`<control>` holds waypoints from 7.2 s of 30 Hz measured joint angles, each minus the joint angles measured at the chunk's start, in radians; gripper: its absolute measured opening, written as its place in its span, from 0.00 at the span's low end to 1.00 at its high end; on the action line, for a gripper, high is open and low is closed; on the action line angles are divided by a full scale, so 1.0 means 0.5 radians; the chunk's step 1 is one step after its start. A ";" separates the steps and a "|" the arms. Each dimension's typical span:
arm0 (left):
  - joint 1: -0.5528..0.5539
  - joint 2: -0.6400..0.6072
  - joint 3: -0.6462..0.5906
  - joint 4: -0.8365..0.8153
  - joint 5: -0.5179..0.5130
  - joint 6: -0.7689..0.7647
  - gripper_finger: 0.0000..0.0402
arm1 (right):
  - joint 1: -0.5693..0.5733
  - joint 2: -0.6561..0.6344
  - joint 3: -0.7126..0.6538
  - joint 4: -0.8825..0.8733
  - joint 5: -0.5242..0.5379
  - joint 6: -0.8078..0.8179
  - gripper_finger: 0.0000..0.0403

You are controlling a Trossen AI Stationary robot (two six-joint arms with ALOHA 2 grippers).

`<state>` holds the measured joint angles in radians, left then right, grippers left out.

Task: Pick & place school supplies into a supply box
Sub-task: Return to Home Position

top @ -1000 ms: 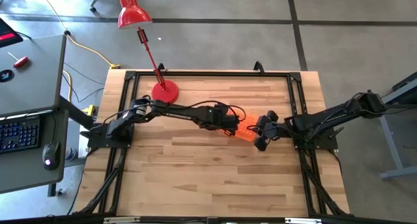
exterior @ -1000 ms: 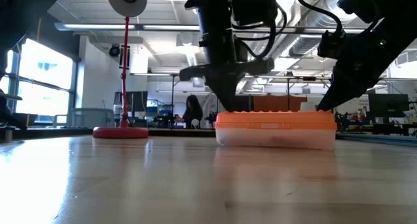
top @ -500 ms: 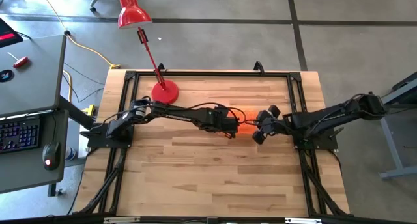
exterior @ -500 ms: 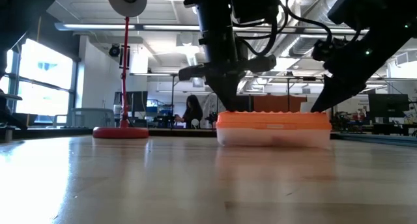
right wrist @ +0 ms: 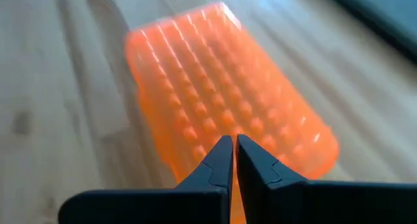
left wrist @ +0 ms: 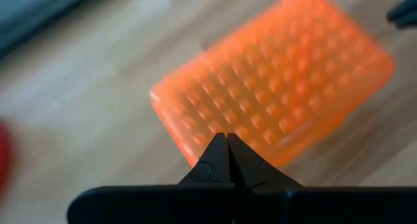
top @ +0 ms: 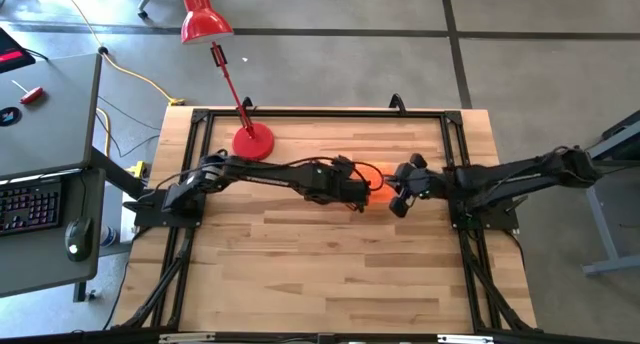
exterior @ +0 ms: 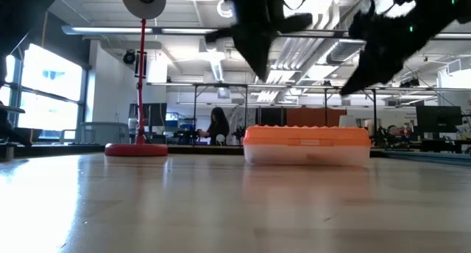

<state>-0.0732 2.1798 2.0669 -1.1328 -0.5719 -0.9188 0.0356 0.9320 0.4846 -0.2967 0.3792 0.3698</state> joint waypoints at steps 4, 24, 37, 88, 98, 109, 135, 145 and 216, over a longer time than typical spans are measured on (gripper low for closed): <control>-0.079 -0.041 0.450 -0.612 -0.232 0.043 0.07 | 0.000 -0.225 0.262 -0.284 -0.055 -0.216 0.00; -0.577 -1.943 -0.832 -0.671 -0.488 0.609 0.11 | 0.274 -1.390 0.107 -0.380 -0.104 -0.514 0.00; -0.574 -3.131 -2.847 1.526 -0.225 1.378 0.06 | 0.305 -1.726 -0.158 -0.068 -0.555 -0.653 0.00; -0.574 -4.019 -4.098 2.385 0.032 1.661 0.10 | 0.304 -1.811 -0.849 0.958 -0.313 -0.663 0.00; -0.574 -4.020 -4.100 2.388 0.049 1.670 0.10 | 0.305 -1.810 -0.950 0.836 -0.535 -0.496 0.00; -0.574 -4.021 -4.102 2.388 0.052 1.671 0.10 | 0.305 -1.811 -0.950 0.767 -0.463 -0.026 0.00; -0.574 -4.021 -4.104 2.388 0.052 1.670 0.10 | 0.305 -1.811 -0.950 0.766 -0.464 -0.024 0.00; -0.574 -4.021 -4.104 2.388 0.052 1.670 0.10 | 0.305 -1.811 -0.951 0.766 -0.464 -0.024 0.00; -0.573 -4.021 -4.106 2.388 0.052 1.669 0.10 | 0.305 -1.811 -0.952 0.767 -0.465 -0.024 0.00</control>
<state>-0.3599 0.1696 0.0139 0.0612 -0.5461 -0.0841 0.1880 0.0266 0.0086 0.0868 0.1467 0.3580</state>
